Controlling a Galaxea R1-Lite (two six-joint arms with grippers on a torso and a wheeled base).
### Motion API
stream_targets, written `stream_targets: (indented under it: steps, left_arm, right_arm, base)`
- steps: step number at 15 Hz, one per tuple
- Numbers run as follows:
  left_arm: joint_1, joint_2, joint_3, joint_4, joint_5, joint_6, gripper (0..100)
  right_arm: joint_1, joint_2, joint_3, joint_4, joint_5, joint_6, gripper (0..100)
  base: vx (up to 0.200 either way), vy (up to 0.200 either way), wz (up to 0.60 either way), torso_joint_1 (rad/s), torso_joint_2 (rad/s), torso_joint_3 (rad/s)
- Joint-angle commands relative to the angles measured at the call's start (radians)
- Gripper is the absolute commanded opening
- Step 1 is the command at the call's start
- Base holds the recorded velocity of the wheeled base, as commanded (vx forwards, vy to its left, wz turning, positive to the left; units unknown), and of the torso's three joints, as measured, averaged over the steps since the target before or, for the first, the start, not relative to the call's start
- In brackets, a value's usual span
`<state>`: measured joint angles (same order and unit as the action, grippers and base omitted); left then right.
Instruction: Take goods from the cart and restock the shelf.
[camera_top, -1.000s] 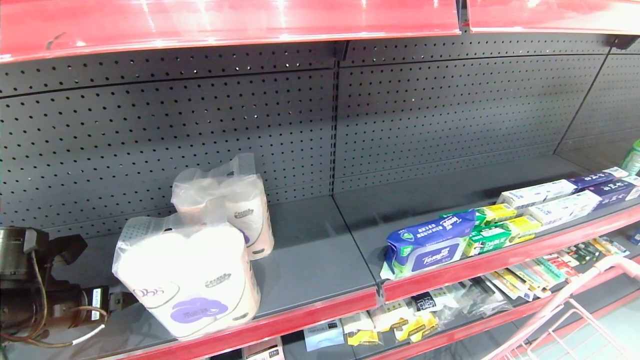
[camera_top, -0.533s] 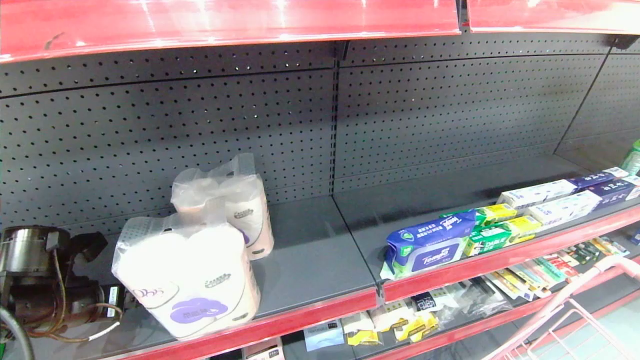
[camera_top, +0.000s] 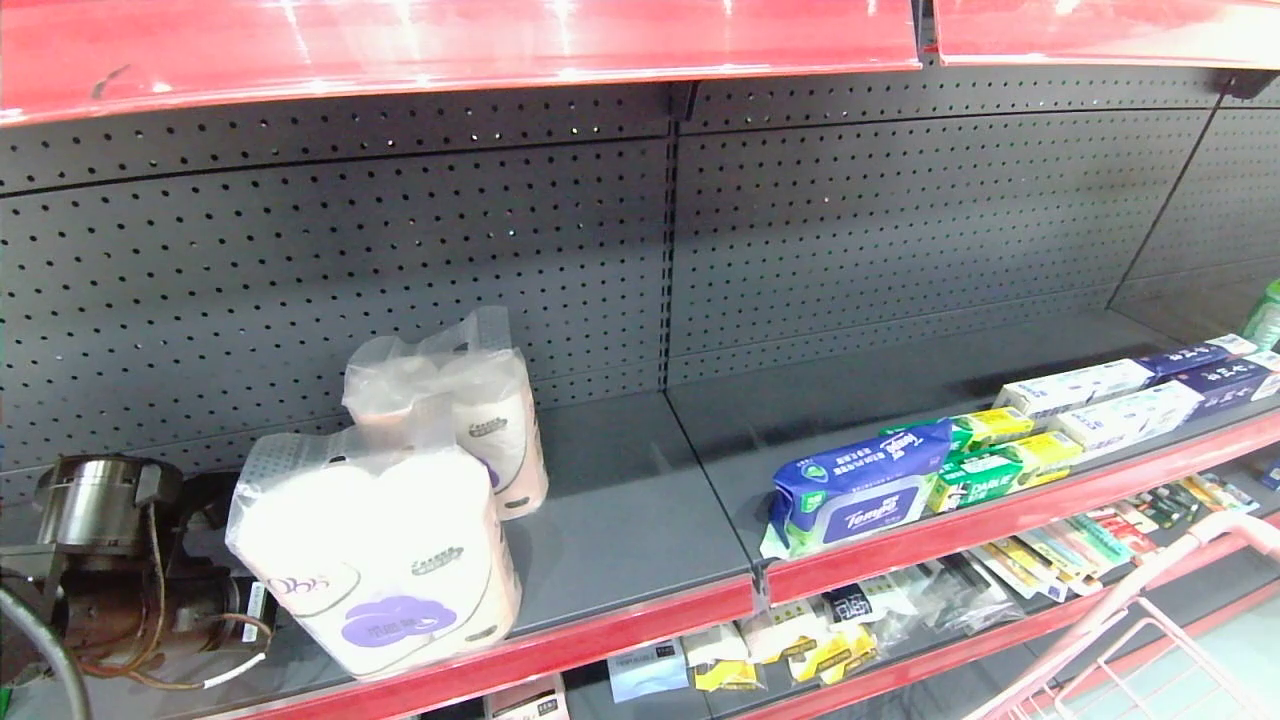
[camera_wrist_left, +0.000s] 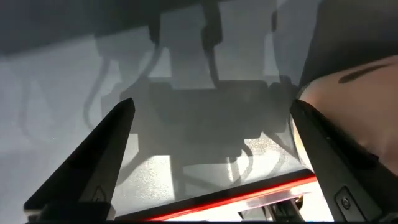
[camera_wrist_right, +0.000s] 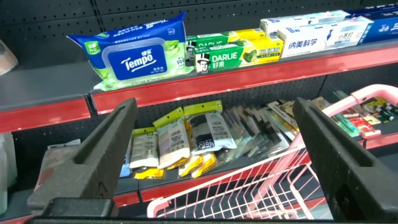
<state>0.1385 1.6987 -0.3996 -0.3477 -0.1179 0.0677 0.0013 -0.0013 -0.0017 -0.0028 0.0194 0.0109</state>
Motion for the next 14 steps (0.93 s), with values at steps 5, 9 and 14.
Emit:
stream_targets:
  steps: [5,9,14]
  left_arm:
    - [-0.031,0.007,0.001,0.001,0.000,-0.002,100]
    - [-0.043,0.007,0.001,0.001,0.000,-0.002,100]
    - [-0.057,0.007,0.001,0.001,0.000,-0.002,100]
  right_arm:
    - [-0.001,0.001,0.000,0.000,0.001,0.000,100]
    - [0.000,0.001,0.000,0.000,0.001,0.000,100]
    - [0.000,0.001,0.000,0.000,0.001,0.000,100]
  base:
    - [0.000,0.000,0.00,0.000,0.00,0.000]
    - [0.000,0.000,0.00,0.000,0.00,0.000]
    - [0.000,0.000,0.00,0.000,0.00,0.000]
